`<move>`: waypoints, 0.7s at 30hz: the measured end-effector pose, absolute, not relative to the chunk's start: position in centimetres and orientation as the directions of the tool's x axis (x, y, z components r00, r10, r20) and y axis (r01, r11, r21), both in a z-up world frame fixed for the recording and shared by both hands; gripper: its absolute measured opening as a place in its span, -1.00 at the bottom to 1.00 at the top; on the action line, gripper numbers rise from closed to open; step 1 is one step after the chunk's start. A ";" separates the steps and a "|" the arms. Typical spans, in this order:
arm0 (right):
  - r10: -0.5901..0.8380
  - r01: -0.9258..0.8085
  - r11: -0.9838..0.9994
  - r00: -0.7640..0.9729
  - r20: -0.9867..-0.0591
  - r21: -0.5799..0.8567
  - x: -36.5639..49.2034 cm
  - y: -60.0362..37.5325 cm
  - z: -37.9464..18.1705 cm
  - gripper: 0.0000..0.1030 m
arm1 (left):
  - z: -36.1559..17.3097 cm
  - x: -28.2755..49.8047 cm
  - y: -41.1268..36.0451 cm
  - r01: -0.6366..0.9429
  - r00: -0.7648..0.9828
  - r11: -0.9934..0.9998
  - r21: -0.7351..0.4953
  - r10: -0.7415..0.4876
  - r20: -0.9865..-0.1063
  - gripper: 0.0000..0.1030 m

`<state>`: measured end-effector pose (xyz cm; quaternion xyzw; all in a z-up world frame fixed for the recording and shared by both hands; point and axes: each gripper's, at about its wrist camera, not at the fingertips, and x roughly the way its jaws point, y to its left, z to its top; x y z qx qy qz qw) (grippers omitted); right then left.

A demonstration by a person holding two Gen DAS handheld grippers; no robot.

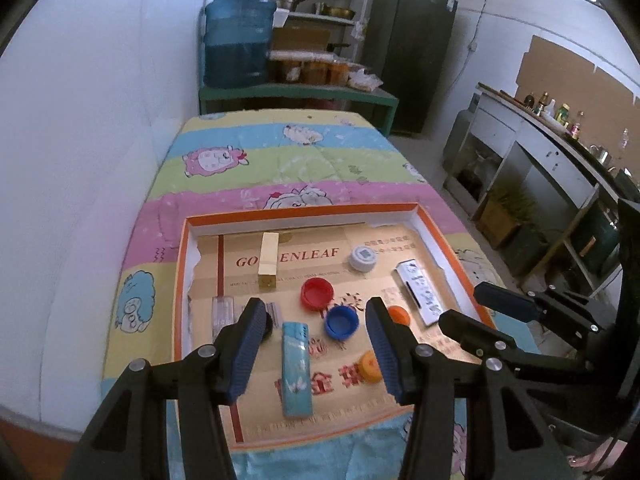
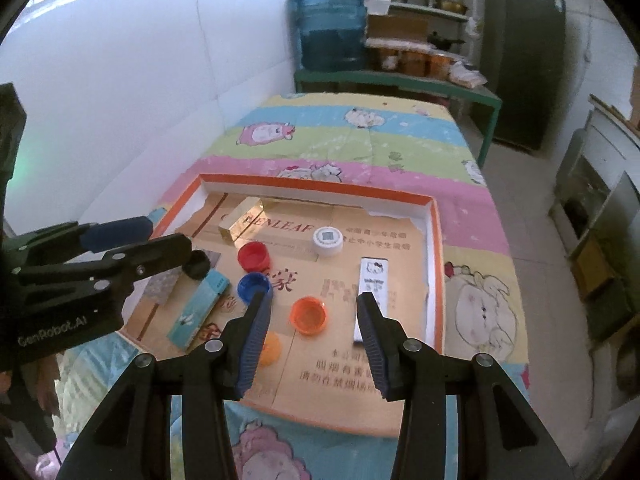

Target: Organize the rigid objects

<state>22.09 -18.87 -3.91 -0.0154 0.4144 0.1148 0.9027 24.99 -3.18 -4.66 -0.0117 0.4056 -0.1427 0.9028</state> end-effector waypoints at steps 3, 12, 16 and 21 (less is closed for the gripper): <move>0.169 -0.191 0.980 0.660 -0.732 0.055 20.2 -19.0 -3.0 -0.10 | -3.8 23.1 -3.1 0.247 0.656 0.960 -0.129 -0.264 -0.707 0.01; 0.128 -0.138 0.990 0.712 -0.690 0.040 14.8 -19.0 -1.1 -0.09 | -1.8 17.9 -2.9 0.228 0.695 0.965 -0.127 -0.253 -0.673 0.01; 0.116 -0.127 0.991 0.730 -0.674 0.033 12.8 -18.8 -0.4 -0.09 | -1.2 16.0 -2.6 0.214 0.704 0.968 -0.130 -0.246 -0.666 0.01; 0.097 -0.106 0.994 0.755 -0.648 0.025 10.4 -18.5 0.8 -0.09 | 0.0 13.1 -2.4 0.164 0.738 0.982 -0.089 -0.182 -0.649 0.01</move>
